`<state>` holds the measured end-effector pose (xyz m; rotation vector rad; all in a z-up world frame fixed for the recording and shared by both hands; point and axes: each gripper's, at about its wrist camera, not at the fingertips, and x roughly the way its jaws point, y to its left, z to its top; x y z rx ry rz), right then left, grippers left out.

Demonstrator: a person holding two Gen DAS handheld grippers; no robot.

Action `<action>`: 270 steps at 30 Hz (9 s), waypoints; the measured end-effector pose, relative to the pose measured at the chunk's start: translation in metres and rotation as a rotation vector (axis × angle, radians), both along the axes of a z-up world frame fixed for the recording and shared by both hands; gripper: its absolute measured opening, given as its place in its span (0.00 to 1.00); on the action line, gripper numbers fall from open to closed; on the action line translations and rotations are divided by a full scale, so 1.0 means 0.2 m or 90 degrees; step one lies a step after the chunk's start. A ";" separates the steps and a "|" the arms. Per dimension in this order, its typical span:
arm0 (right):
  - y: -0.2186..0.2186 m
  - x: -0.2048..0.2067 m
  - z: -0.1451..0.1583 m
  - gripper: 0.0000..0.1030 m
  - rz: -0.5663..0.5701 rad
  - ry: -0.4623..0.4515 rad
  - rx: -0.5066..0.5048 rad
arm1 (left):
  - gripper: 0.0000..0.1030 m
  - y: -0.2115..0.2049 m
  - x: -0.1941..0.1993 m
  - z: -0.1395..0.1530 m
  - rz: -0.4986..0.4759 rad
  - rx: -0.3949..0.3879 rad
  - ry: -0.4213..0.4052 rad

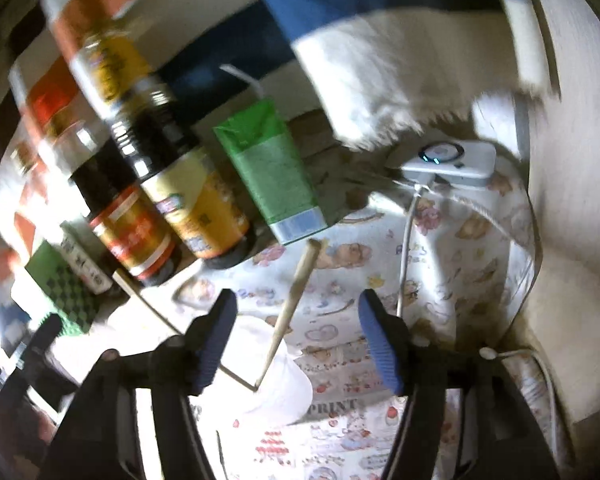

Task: Organize utensils
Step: 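Withdraw both tools from the cup back toward the chopstick bundle, then grasp a chopstick from the bundle with the right tool and lift it, then carry the chopstick toward the cup with the right tool while the left tool grasps another chopstick, then lower both held chopsticks into the plastic cup, then open both tools and withdraw them from the cup toward the chopstick bundle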

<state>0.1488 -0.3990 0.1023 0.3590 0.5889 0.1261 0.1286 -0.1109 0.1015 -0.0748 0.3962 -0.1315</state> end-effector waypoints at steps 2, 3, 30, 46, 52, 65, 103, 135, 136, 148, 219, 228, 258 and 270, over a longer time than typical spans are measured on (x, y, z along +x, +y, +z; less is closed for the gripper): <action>0.04 -0.04 0.00 0.64 -0.007 0.001 -0.044 | 0.97 0.06 -0.09 0.01 0.016 0.016 -0.007; 0.07 -0.06 0.00 0.64 -0.006 0.002 -0.063 | 0.99 0.09 -0.14 0.00 0.027 0.024 -0.014; 0.64 -0.53 -0.24 0.17 0.127 -0.035 -0.168 | 1.00 0.36 -0.33 -0.42 0.088 0.040 0.142; 0.89 -0.56 -0.44 0.48 0.267 0.079 -0.187 | 1.00 0.46 -0.34 -0.41 0.128 -0.009 0.158; 1.04 -0.61 -0.52 0.48 0.324 0.105 -0.207 | 1.00 0.56 -0.35 -0.38 0.204 -0.013 0.149; 1.18 -0.70 -0.61 0.45 0.362 0.125 -0.256 | 1.00 0.61 -0.32 -0.42 0.272 0.015 0.161; 0.71 -0.85 -0.13 0.06 0.122 -0.224 -0.102 | 1.00 0.58 -0.30 -0.47 0.209 -0.013 0.174; 0.36 -0.96 0.07 0.06 0.007 -0.346 -0.026 | 0.07 0.02 0.34 -0.72 -0.025 0.094 0.433; 0.36 -0.96 0.07 0.06 0.005 -0.347 -0.028 | 0.07 0.01 0.34 -0.72 -0.025 0.098 0.433; 0.36 -0.95 0.06 0.06 -0.016 -0.345 -0.052 | 0.06 0.00 0.29 -0.68 -0.026 0.086 0.437; 0.09 -0.09 0.02 0.05 -0.157 -0.292 0.062 | 0.06 0.14 0.20 -0.06 -0.041 -0.347 -0.009; 0.13 -0.03 -0.05 0.06 -0.128 -0.247 0.054 | 0.07 0.14 0.27 -0.14 -0.036 -0.340 0.031; 0.21 -0.04 0.02 0.67 -0.121 -0.245 -0.011 | 0.45 -0.06 0.19 -0.08 -0.055 -0.227 -0.008; 0.11 -0.14 0.17 0.73 -0.115 -0.271 0.038 | 0.63 0.04 0.04 0.17 -0.007 -0.163 -0.079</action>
